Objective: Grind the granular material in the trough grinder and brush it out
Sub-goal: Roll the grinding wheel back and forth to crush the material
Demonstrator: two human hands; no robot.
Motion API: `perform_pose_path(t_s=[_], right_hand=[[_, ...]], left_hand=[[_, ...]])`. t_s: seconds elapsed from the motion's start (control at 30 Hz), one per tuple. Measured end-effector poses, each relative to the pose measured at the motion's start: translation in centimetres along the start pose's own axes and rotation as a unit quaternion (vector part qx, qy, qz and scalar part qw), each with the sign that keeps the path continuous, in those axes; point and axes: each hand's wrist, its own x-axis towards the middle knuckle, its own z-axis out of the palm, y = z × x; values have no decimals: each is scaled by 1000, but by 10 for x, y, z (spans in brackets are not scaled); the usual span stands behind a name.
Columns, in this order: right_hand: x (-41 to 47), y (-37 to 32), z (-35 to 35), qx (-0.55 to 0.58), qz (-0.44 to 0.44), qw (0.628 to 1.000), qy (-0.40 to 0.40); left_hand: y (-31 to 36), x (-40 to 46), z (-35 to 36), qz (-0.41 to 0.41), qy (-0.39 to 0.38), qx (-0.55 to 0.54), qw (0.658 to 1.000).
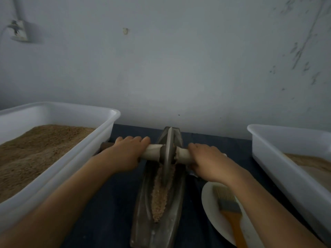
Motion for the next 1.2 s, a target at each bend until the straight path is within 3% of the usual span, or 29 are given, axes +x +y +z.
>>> perform_pose_path(t_s=[0.13, 0.27, 0.37, 0.5, 0.67, 0.83, 1.0, 1.1, 1.2], right_hand=[[10, 2, 16, -49, 17, 992, 112], [10, -1, 18, -59, 12, 989, 135], [5, -3, 11, -63, 4, 994, 87], [-9, -8, -9, -8, -7, 999, -37], [-29, -19, -36, 38, -39, 984, -172], [-32, -22, -41, 38, -52, 979, -191], [-15, -13, -22, 29, -9, 992, -125], [-4, -6, -3, -11, 9, 1000, -23], [6, -1, 11, -57, 10, 995, 81]], left_hand=[[2, 14, 23, -31, 143, 19, 989], [-1, 14, 26, -24, 156, -10, 987], [-3, 6, 17, -9, 97, -16, 995], [0, -11, -9, 24, -32, -37, 999], [-2, -35, -38, 74, -209, -80, 972], [-6, -37, -40, 75, -239, -103, 963], [-5, -17, -21, 50, -147, -83, 984], [-4, -3, 2, 14, 0, -6, 1000], [-3, 9, 23, -10, 125, 24, 992]])
